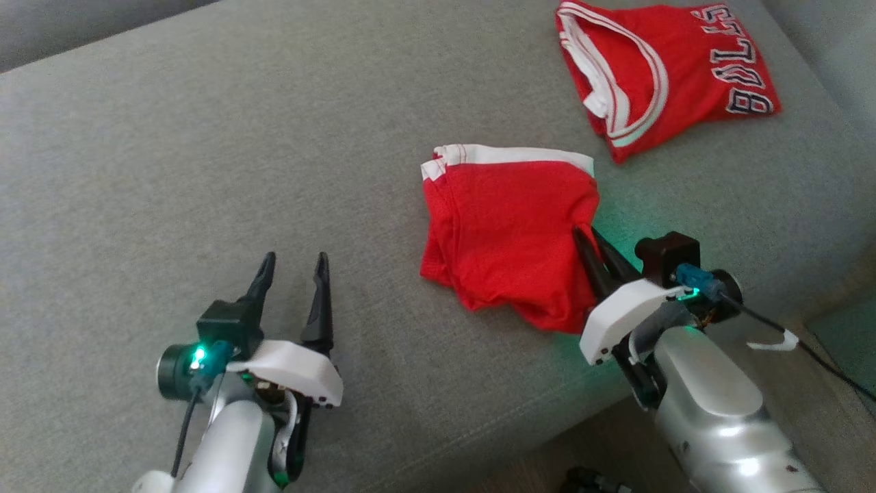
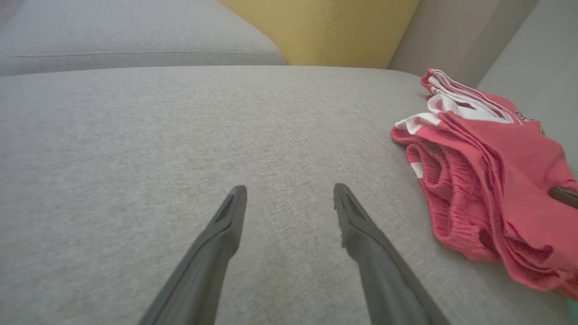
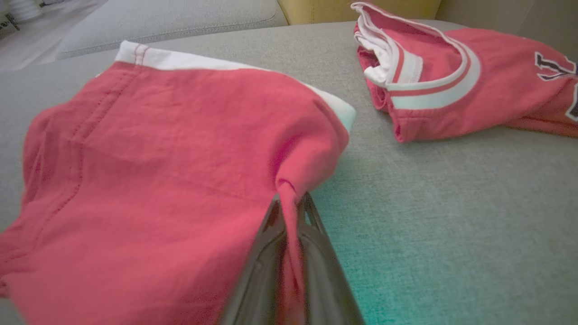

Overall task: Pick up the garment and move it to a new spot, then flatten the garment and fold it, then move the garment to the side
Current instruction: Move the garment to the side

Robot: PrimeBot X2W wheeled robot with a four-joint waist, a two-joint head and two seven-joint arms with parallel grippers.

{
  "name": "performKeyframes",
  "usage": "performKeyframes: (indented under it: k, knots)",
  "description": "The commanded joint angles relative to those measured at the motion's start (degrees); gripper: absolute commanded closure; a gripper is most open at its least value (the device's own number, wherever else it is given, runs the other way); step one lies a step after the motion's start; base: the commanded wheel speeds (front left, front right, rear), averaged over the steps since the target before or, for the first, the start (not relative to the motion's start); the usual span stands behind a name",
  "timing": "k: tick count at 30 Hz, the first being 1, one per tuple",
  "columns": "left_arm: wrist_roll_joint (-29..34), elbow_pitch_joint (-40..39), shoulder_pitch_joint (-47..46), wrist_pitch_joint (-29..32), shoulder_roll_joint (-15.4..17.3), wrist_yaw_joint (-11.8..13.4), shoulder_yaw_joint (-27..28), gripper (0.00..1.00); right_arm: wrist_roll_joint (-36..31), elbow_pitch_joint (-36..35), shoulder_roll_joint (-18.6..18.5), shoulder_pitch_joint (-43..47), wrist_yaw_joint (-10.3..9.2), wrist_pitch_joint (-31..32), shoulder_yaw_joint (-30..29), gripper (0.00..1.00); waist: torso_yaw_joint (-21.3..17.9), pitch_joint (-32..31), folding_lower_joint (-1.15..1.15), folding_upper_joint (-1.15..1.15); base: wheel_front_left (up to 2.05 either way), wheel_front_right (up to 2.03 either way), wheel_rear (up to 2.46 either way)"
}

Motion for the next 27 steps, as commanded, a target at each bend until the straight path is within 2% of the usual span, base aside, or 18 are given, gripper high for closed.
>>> performKeyframes:
  k: [1, 5, 12, 21, 26, 27]
  knots:
    - [0.5, -1.6, -2.2, -0.3, 0.6, -0.1, 1.3, 0.0, -1.1, -1.1, 0.3, -2.8, 0.36, -0.8, 0.3, 1.0, 0.0, 1.0, 0.0, 0.0, 0.0, 0.0, 0.0]
    - [0.7, -1.6, -2.6, -0.3, 0.6, -0.6, 0.3, 0.0, -6.3, -0.1, -0.1, -6.8, 0.36, -0.8, -2.8, 1.0, 2.3, 2.1, 0.0, 0.0, 0.0, 0.0, 0.0]
    - [0.7, -1.5, -2.9, -0.3, 0.6, -1.1, -0.5, 0.0, -12.4, 0.5, -4.6, -14.7, 0.36, 1.0, -8.1, 1.0, 7.2, 3.8, 0.0, 0.0, 0.0, 0.0, 0.0]
    - [0.3, -2.3, -2.9, -0.3, 0.6, -0.9, -1.3, 0.0, -18.3, 1.6, -15.4, -22.4, 0.36, 6.3, -18.7, 1.0, 12.1, 5.6, 0.0, 0.0, 0.0, 0.0, 0.0]
    - [0.3, -2.6, -3.0, -0.3, 0.6, -0.8, -0.9, 0.0, -20.0, 0.7, -18.6, -22.5, 0.36, 7.7, -24.4, 1.0, 12.7, 5.8, 0.0, 0.0, 0.0, 0.0, 0.0]
    - [0.4, -2.6, -3.0, -0.3, 0.6, -0.8, -0.7, 0.0, -20.5, 0.4, -18.8, -22.3, 0.36, 8.0, -25.1, 0.82, 12.7, 5.8, 0.0, 0.0, 0.0, 0.0, 0.0]
